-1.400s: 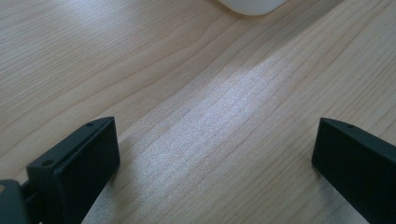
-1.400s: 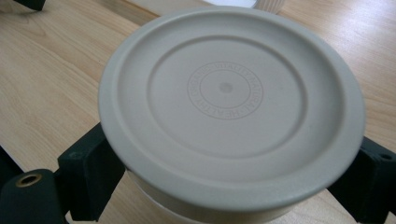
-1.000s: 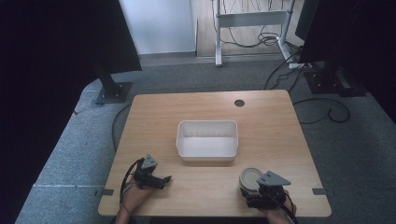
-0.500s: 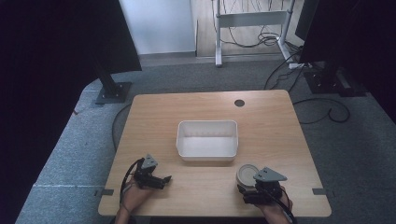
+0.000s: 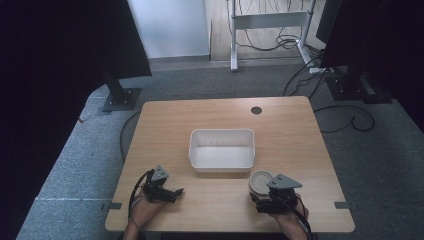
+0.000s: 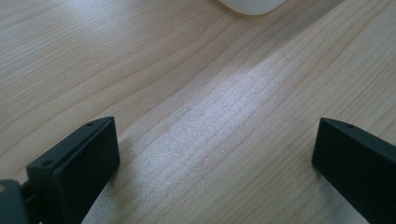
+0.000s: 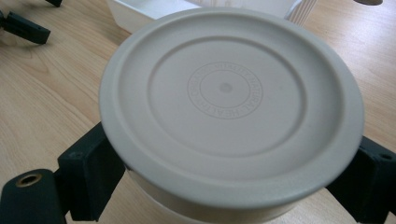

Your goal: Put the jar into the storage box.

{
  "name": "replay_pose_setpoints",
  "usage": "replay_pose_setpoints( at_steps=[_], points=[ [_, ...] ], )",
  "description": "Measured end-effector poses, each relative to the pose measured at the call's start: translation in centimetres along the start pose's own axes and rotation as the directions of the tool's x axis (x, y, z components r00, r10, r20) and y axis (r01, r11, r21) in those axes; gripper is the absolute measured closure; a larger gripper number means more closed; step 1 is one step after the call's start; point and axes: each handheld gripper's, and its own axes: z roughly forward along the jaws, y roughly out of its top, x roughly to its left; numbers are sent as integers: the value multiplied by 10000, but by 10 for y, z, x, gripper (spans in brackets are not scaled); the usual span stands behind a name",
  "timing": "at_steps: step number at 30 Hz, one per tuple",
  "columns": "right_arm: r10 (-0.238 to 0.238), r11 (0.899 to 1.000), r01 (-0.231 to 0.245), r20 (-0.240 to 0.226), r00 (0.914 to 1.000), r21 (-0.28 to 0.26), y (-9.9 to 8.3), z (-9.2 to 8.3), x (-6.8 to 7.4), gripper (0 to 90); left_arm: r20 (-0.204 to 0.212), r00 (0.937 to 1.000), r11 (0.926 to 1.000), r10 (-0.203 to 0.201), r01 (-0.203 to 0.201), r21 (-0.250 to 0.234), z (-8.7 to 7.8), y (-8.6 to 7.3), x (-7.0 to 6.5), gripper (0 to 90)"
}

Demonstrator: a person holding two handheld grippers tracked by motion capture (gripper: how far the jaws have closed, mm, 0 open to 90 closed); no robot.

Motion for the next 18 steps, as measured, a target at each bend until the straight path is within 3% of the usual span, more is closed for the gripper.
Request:
replay_pose_setpoints(
  at_steps=[18],
  points=[
    [-209,9997,205,-247,9995,-159,19,16,7,94,0,10000,10000,0,0,5,0,0,0,6]
  ],
)
